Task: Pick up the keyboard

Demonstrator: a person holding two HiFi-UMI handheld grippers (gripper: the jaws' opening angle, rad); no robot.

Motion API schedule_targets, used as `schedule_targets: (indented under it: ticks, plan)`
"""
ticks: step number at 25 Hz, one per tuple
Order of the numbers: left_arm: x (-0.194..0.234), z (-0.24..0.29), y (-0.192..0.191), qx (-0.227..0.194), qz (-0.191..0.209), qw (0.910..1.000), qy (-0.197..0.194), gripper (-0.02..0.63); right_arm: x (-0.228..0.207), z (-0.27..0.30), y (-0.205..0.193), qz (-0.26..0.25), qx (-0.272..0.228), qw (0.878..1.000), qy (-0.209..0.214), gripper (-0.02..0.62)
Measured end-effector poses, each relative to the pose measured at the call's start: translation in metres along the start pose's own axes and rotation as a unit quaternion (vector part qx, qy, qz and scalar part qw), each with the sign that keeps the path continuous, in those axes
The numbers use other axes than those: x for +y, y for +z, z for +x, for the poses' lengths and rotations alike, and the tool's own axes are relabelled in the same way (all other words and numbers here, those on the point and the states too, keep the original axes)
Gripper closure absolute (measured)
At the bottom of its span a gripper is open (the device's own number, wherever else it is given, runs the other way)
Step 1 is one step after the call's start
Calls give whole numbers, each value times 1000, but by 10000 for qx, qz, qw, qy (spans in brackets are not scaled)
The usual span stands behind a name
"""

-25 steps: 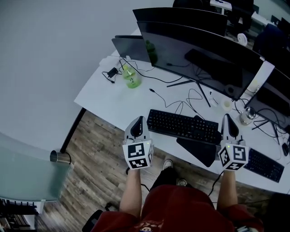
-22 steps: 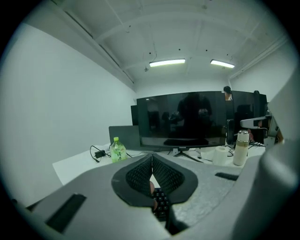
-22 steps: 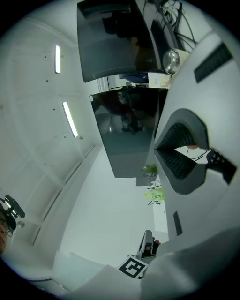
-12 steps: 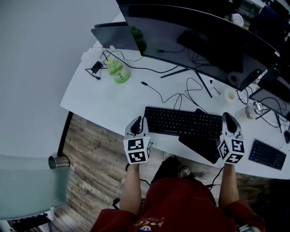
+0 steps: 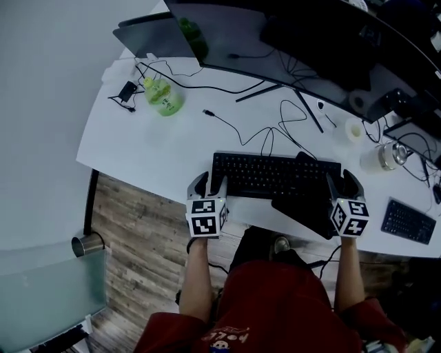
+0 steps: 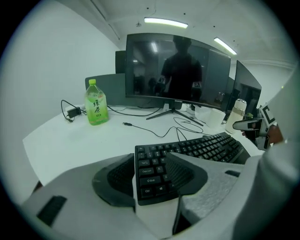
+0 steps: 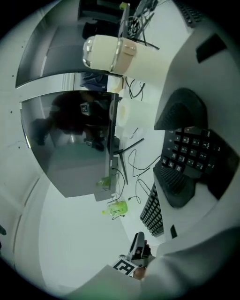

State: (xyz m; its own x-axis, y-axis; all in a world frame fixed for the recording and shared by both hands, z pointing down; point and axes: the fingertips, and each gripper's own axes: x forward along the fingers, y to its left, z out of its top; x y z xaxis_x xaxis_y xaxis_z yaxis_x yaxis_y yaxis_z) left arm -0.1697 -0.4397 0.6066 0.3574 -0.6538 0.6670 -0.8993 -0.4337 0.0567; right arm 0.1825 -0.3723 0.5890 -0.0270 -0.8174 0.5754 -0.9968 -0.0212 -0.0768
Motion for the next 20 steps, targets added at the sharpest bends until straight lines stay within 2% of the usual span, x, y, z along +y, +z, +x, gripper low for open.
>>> schedule_targets:
  ticks: [5,8,13,20]
  plan:
    - [4,19,-19,522,-172,9979,-343,362,1,14,-30,191,607,9979,132,274]
    - [6,27,-25,785,-222,9956,-468,350,-1,19,-45,291,977,9946,167,240]
    - [7,39,-31,1173,-354,9901,-679,340,-6,25,-61,557,1408,9883,192,210]
    - [10,47,-37,1605,-557,9803,-1009,308,-8,32,-75,749,1829,9799,274,204]
